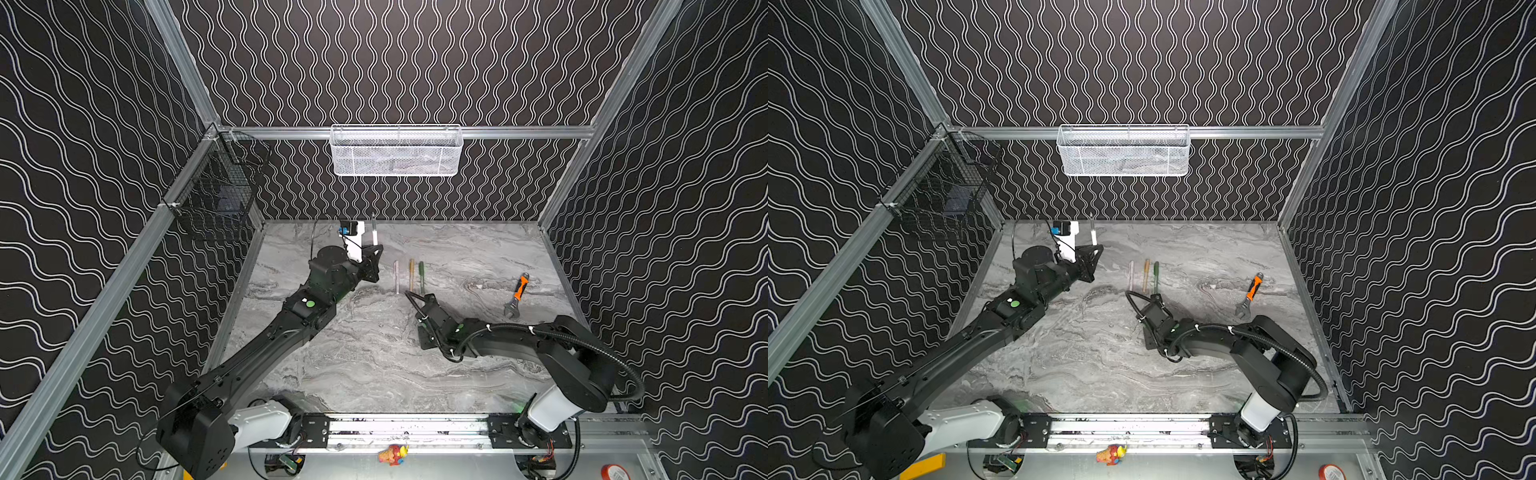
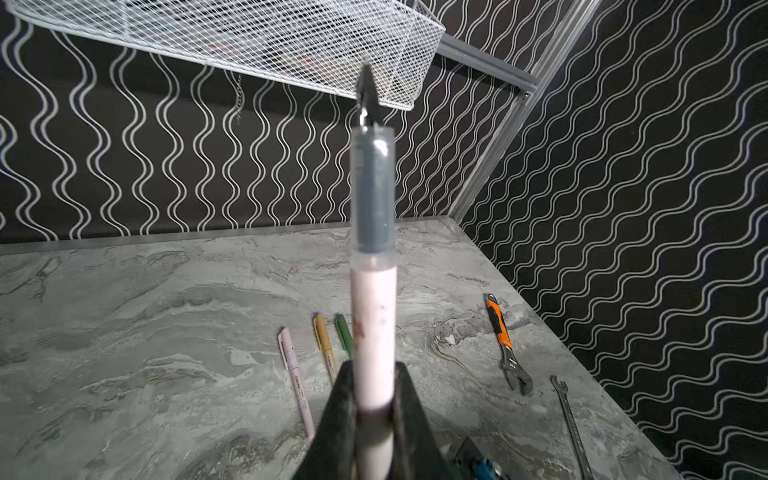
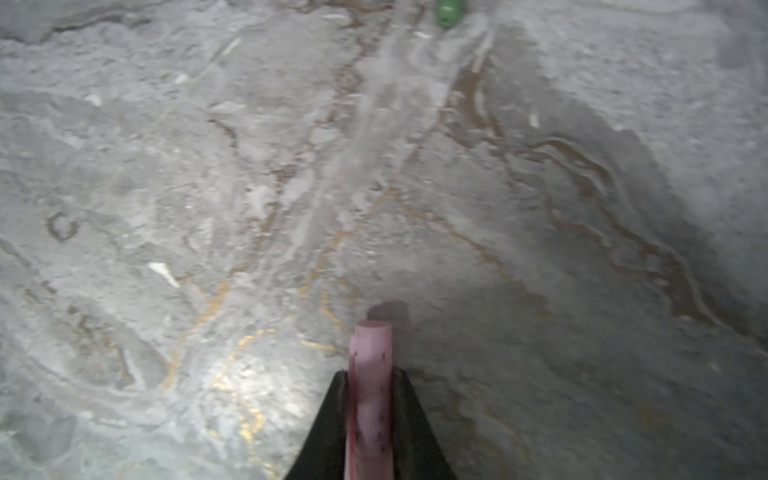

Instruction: Insert the pens into the pen caps

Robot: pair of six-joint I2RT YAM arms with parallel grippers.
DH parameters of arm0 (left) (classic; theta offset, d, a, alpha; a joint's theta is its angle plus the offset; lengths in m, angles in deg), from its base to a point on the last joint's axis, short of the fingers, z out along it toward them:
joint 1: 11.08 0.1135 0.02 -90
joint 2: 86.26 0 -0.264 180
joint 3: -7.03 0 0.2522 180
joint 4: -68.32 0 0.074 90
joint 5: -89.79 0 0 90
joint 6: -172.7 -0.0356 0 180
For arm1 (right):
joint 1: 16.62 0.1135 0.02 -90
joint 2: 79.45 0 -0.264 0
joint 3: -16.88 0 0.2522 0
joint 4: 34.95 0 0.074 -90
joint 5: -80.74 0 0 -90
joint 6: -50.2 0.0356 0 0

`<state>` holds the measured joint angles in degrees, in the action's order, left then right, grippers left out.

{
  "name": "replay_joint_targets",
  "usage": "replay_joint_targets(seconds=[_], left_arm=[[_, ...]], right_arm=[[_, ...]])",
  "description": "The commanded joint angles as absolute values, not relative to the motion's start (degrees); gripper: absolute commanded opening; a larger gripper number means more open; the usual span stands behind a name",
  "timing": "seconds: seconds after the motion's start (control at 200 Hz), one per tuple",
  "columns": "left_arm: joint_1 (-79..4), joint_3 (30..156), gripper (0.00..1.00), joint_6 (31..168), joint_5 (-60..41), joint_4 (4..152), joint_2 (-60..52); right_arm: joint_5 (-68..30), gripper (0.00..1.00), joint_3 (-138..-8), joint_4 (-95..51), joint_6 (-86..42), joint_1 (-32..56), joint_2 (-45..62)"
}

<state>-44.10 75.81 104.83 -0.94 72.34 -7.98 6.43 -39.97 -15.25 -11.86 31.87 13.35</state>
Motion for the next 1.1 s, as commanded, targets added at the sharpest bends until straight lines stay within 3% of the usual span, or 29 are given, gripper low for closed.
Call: replay_joint_targets(seconds=[0.0, 0.23, 0.42, 0.756, 1.096], left_arm=[[-45.04, 76.25, 0.0, 104.16, -1.54, 70.82, -7.58], [-47.34, 76.86, 0.0, 103.49, -1.81, 71.57, -7.09], [-49.74, 77.12, 0.0, 102.33, -2.82, 71.53, -6.99], [-51.08, 77.39, 0.0, 101.13, -4.33, 71.35, -6.71], [-51.51, 77.58, 0.0, 100.59, -3.8, 71.92, -6.63]], right_arm=[[3.8, 0.25, -39.93, -13.98, -13.12, 31.11, 11.69], [3.62, 0.45, -42.7, -7.84, -14.35, 30.79, 8.93], [2.88, 0.5, -42.81, -2.76, -12.82, 30.85, 8.72], [1.18, 0.51, -42.46, -1.48, -13.51, 30.7, 11.63], [4.05, 0.47, -42.83, 0.1, -13.46, 24.96, 12.86]])
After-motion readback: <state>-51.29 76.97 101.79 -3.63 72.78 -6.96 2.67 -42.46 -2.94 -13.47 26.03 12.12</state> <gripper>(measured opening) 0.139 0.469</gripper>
